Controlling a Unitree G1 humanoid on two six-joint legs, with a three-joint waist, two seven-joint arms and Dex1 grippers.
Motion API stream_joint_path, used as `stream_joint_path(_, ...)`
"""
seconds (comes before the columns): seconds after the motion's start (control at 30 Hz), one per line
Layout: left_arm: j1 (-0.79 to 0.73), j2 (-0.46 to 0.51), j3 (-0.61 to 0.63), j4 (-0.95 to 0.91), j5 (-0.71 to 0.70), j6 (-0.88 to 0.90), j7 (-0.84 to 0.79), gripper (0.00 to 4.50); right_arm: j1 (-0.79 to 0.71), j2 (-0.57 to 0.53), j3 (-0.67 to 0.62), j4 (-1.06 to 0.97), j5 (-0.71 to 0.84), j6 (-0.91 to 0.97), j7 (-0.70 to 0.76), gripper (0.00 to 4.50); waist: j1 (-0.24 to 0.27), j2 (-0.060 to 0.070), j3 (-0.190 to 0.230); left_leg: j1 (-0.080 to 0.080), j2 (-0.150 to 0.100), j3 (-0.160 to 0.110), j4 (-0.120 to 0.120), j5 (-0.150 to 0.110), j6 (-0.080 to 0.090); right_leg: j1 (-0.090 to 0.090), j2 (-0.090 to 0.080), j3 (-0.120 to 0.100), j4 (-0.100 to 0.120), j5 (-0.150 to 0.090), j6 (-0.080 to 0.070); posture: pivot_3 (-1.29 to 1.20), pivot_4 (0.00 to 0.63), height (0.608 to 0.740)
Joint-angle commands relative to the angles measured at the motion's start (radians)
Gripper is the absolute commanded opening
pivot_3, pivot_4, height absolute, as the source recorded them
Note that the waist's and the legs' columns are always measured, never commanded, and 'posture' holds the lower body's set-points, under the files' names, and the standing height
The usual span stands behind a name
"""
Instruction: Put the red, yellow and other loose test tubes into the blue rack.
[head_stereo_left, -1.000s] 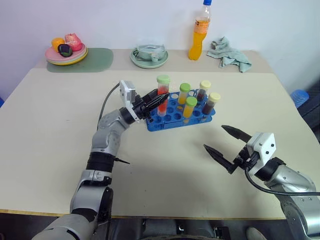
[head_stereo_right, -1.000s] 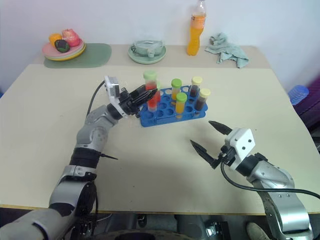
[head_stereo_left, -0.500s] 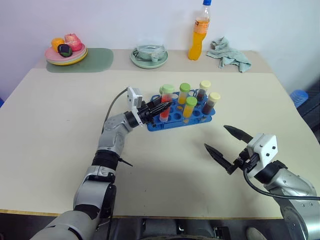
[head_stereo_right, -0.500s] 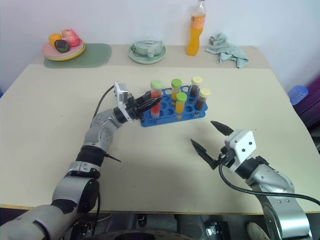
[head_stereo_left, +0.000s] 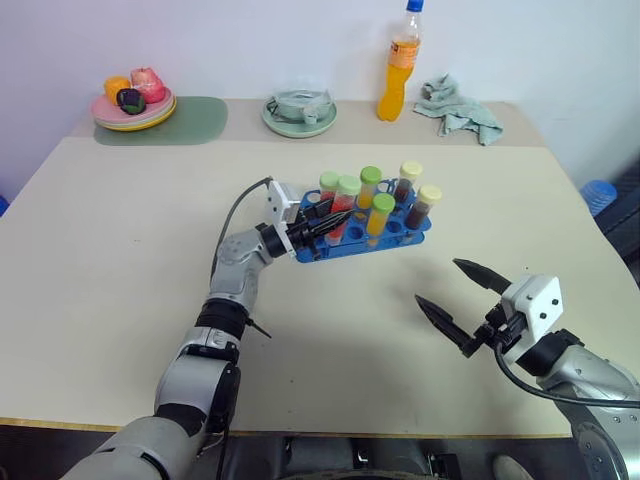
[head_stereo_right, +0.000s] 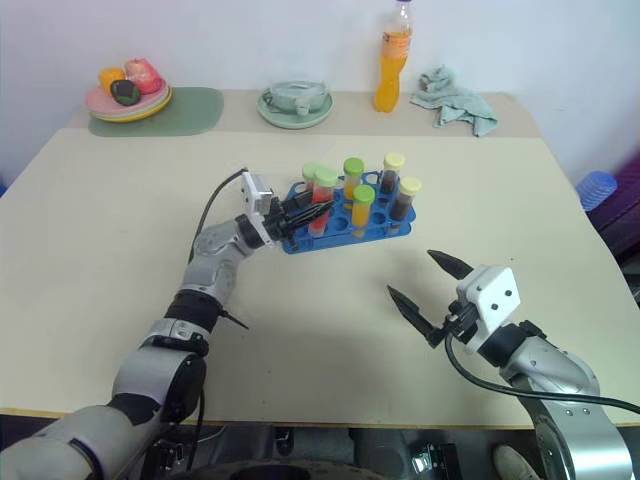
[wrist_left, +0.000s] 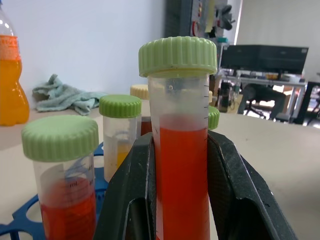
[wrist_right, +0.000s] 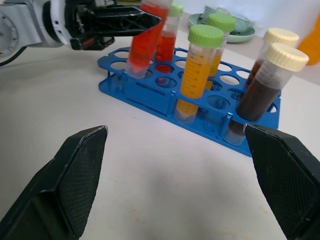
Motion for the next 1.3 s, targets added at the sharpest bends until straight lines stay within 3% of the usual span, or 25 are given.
stream_joint_path(0.03, -0.013, -0.005, -0.010, 0.042, 0.033, -0.034, 0.025, 0.87, 0.005, 0.001, -0.024, -0.027, 0.004, -0.029, 0.011, 4.50, 0.000, 0.000, 0.000, 0.000, 0.000, 0.000, 0.000, 0.000, 0.000, 0.000, 0.000, 0.000, 0.000, 0.000, 0.000, 0.00, 0.150, 0.740)
stream_joint_path(0.9, -0.068, -0.029, 0.011, 0.146, 0.052, -0.113, 0.063, 0.87, 0.006, 0.009, -0.010, -0.078, 0.001, -0.006, -0.040, 4.50, 0.001, 0.000, 0.000, 0.000, 0.000, 0.000, 0.001, 0.000, 0.000, 0.001, 0.000, 0.000, 0.000, 0.001, 0.001, 0.00, 0.150, 0.740)
stream_joint_path(1.23, -0.019, -0.025, 0.021, 0.091, 0.017, -0.082, 0.015, 0.87, -0.004, 0.007, -0.010, -0.075, 0.003, -0.006, -0.043, 4.50, 0.000, 0.000, 0.000, 0.000, 0.000, 0.000, 0.001, 0.000, 0.000, 0.000, 0.000, 0.000, 0.000, 0.001, 0.001, 0.00, 0.150, 0.740)
stream_joint_path(1.3, -0.011, -0.021, 0.021, 0.076, 0.010, -0.074, 0.003, 1.82, -0.007, 0.005, -0.011, -0.071, 0.004, -0.006, -0.041, 4.50, 0.000, 0.000, 0.000, 0.000, 0.000, 0.000, 0.001, 0.000, 0.000, 0.000, 0.000, 0.000, 0.000, 0.001, 0.001, 0.00, 0.150, 0.740)
